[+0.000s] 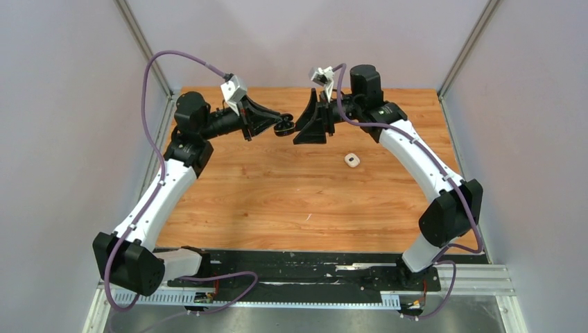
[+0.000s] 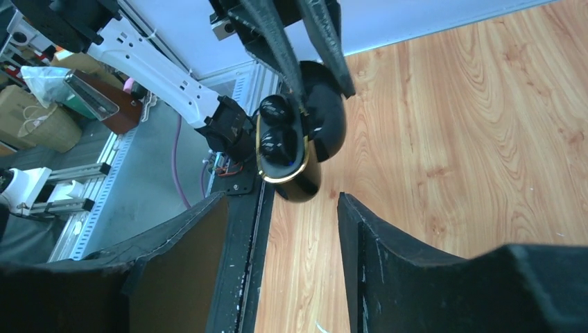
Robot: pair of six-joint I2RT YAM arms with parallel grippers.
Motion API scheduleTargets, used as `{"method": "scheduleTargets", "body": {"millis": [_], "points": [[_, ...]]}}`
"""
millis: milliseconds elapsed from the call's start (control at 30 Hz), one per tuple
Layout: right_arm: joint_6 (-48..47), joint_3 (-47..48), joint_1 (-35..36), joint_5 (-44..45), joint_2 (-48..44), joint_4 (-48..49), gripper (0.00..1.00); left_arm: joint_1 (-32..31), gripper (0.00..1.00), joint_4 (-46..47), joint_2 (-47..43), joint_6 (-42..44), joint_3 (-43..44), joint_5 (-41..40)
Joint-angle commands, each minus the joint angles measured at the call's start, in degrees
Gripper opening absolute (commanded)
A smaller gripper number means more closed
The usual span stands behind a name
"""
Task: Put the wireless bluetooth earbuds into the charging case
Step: Close the charging case.
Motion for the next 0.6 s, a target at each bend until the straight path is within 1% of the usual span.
{"method": "scheduleTargets", "body": {"millis": [0, 200, 400, 433, 500, 567], "points": [[4.97, 3.31, 0.96, -2.02, 1.82, 5.73, 0.59, -0.41, 0.0, 4.37, 0.0, -2.72, 1.63, -0.41], [6.99, 3.75, 1.34, -0.45, 2.83, 7.51, 0.56, -0.46, 0.0, 4.99, 0.98, -4.22, 2.01, -1.12], [10.15, 4.03, 1.31, -1.18, 3.53, 10.77, 0.5, -0.5, 0.0, 4.04, 1.03, -3.71, 1.62, -2.74], [10.47, 4.09, 1.33, -1.37, 3.56, 11.06, 0.48, -0.5, 0.0, 3.82, 0.98, -3.53, 1.54, -2.81], [10.63, 4.11, 1.4, -1.61, 3.76, 11.25, 0.4, -0.5, 0.0, 3.73, 0.99, -3.41, 1.56, -3.07], [10.71, 3.94, 1.45, -1.62, 3.86, 11.35, 0.31, -0.5, 0.0, 3.65, 1.02, -3.57, 1.64, -3.14]]}}
